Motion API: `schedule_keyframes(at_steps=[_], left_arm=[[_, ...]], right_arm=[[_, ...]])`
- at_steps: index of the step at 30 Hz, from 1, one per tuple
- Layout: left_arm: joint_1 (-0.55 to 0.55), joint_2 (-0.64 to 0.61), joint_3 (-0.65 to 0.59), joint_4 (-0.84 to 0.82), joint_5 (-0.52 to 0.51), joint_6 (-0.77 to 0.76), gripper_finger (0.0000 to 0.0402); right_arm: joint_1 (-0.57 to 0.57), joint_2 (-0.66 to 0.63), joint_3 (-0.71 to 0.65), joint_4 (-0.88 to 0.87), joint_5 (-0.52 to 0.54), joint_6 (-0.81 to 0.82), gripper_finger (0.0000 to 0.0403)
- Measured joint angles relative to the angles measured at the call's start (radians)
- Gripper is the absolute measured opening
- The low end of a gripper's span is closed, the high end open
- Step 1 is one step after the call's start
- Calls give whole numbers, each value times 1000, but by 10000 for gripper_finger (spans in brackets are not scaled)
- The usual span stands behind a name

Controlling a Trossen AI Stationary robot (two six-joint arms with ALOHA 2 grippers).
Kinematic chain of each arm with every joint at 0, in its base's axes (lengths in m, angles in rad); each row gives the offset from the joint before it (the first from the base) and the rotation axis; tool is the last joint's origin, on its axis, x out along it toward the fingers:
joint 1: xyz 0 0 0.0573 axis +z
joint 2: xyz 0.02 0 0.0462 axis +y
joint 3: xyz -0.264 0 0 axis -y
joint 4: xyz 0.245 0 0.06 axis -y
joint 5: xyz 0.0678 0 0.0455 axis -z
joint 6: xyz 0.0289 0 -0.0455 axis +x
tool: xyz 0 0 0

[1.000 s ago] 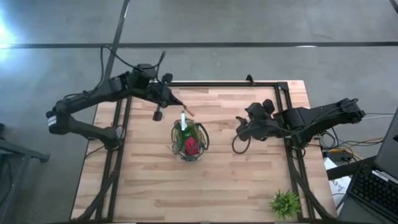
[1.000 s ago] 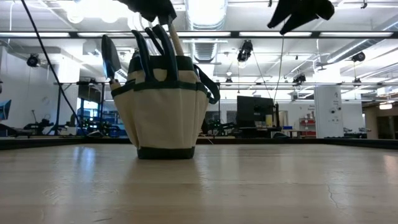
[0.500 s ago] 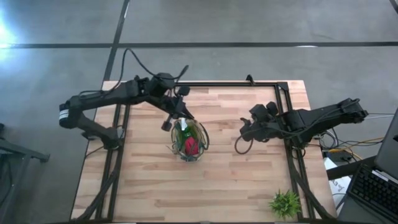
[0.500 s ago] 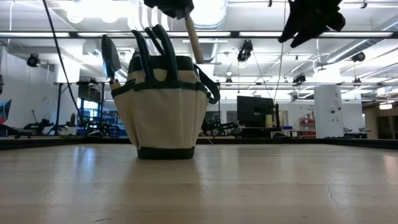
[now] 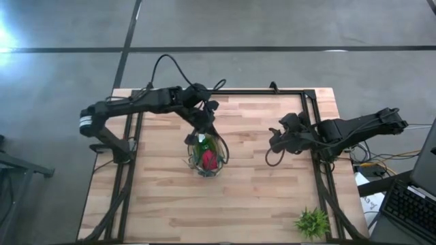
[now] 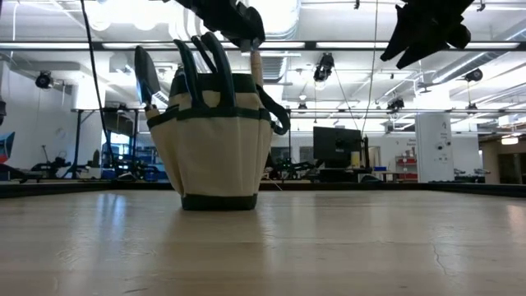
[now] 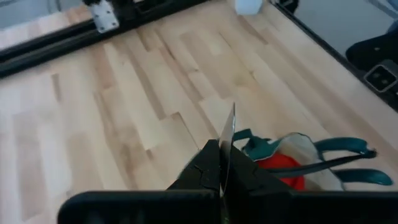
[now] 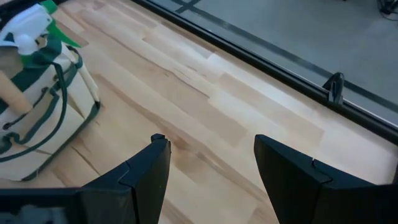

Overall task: Pick & Place Garden tools in Gardening bag
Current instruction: Put the brown trowel into the gardening bag

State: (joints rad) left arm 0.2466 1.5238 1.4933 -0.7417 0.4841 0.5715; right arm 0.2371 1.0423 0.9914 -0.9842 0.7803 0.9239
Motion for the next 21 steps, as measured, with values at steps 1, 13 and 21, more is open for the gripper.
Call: schedule_keyframes(at_steps=[1,13,21], left_arm=[[-1,1,-1,-8,6,-1,0],[-9,12,-24,-32,28,4,0],[-10,60,-89,62,33,54,0]], right_arm=[[0,-7,-1,1,0,1,224],[0,-28,-1,40,0,-23,224],[0,-30,-1,56,1,-40,224]])
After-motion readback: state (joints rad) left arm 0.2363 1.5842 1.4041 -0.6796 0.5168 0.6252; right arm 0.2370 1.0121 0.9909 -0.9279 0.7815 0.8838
